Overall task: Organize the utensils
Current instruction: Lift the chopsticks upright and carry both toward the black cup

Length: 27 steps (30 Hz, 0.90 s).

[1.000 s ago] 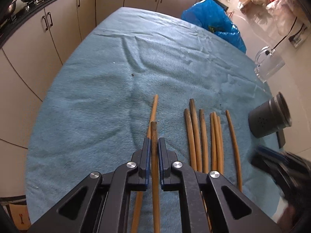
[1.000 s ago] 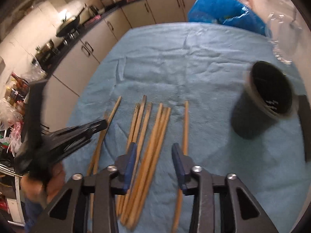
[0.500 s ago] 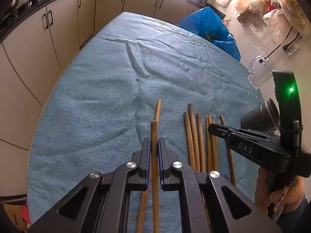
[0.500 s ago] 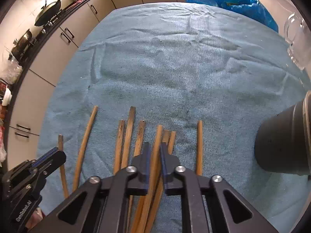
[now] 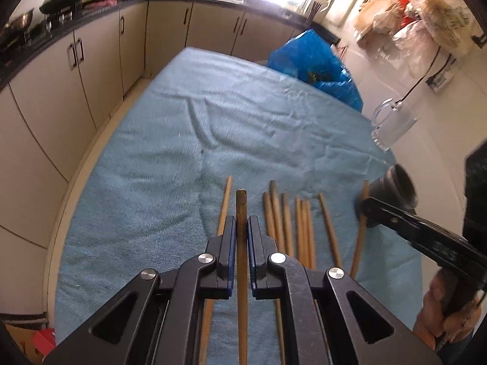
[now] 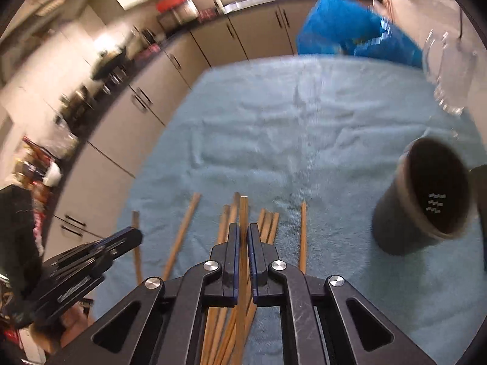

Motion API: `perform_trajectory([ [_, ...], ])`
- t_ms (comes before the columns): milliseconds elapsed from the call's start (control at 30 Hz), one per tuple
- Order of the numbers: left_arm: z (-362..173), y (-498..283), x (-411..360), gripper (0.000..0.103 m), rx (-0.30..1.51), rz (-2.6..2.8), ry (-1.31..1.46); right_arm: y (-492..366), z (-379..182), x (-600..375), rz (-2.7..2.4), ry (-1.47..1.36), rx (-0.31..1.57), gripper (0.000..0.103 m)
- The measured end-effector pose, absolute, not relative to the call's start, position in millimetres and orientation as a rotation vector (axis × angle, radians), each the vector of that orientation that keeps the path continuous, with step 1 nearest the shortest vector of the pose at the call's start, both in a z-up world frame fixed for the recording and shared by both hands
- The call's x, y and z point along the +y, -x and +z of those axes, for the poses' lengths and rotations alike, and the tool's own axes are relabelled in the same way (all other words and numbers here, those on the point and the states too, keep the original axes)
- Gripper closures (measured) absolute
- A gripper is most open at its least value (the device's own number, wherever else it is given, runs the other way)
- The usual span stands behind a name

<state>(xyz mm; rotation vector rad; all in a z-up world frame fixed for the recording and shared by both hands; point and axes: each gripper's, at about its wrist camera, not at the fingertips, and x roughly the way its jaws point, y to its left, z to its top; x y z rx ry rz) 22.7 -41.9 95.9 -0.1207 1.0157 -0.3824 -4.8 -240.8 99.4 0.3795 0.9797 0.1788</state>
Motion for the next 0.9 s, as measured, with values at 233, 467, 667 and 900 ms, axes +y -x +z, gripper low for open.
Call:
perform_trajectory([
  [233,140,17,-48,0.096,0.881,-0.408,0.107,75,154,-250,0.217,-0.390,0.710,0.097],
  [467,168,39,-57,0.096,0.785,-0.402,0.077,105,169,-255,0.190,-0.370,0.614,0.097],
  [667,173,44,-59,0.096,0.779,-0.394,0.070,116,171,-264,0.176,-0.386,0.589,0.097],
  [900,181,48,-63,0.096,0.759,-0.398,0.054,122,172,-269,0.172,-0.387,0.568,0.097],
])
